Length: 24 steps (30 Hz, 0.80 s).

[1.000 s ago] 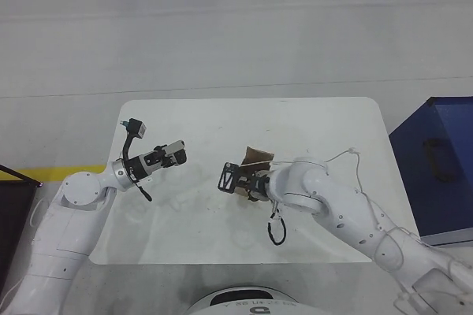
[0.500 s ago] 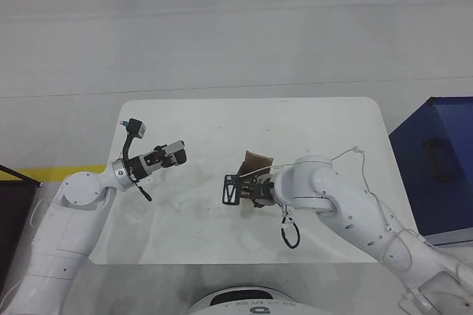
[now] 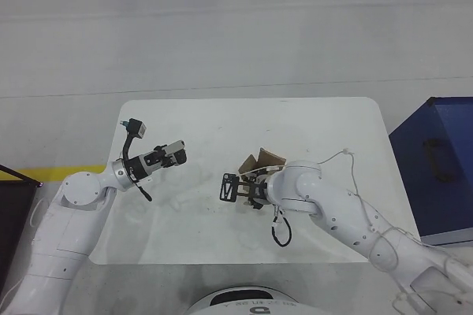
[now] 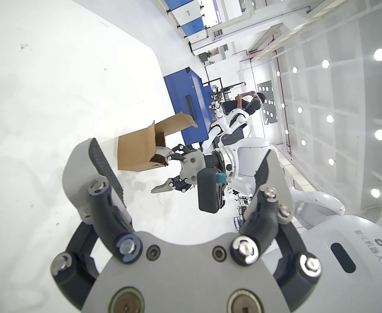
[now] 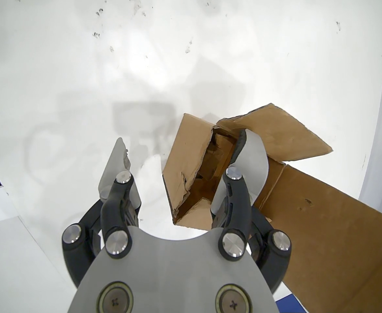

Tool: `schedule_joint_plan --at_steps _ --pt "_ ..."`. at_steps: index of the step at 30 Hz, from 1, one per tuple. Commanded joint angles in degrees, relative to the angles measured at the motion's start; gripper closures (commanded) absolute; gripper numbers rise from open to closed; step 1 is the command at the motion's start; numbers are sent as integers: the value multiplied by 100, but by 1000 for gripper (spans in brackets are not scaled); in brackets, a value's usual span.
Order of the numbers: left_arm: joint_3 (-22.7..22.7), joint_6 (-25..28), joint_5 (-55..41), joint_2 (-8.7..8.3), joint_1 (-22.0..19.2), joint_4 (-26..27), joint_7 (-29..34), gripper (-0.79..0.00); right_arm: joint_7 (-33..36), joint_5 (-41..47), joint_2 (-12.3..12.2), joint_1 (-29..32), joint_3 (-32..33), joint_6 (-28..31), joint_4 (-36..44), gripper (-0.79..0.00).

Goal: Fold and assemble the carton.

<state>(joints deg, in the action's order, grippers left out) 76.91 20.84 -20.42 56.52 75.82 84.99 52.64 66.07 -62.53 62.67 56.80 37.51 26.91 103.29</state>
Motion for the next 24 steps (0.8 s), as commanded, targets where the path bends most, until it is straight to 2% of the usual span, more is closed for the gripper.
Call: schedule_joint_plan --at_steps 1,4,9,11,12,13,14,15,24 --pt "0 0 0 0 0 0 0 -785 19 74 5 3 8 12 -9 -372" --pt "0 0 0 0 0 0 0 -785 40 264 3 12 43 115 14 -326" --pt "0 0 0 0 0 0 0 -785 302 350 -33 41 158 95 131 -326" --pt "0 0 0 0 0 0 0 -785 447 411 -58 77 209 135 217 -299" --pt "0 0 0 0 0 0 0 -785 508 454 -70 91 233 171 251 -259" --pt "0 0 0 0 0 0 0 -785 568 504 -83 102 261 207 282 -172" --pt "0 0 0 0 0 0 0 -785 625 551 -96 112 289 245 317 -37" --pt "0 0 0 0 0 0 0 -785 683 600 -108 122 313 286 345 0" --pt "0 0 0 0 0 0 0 -785 550 773 -323 -46 152 581 464 0"
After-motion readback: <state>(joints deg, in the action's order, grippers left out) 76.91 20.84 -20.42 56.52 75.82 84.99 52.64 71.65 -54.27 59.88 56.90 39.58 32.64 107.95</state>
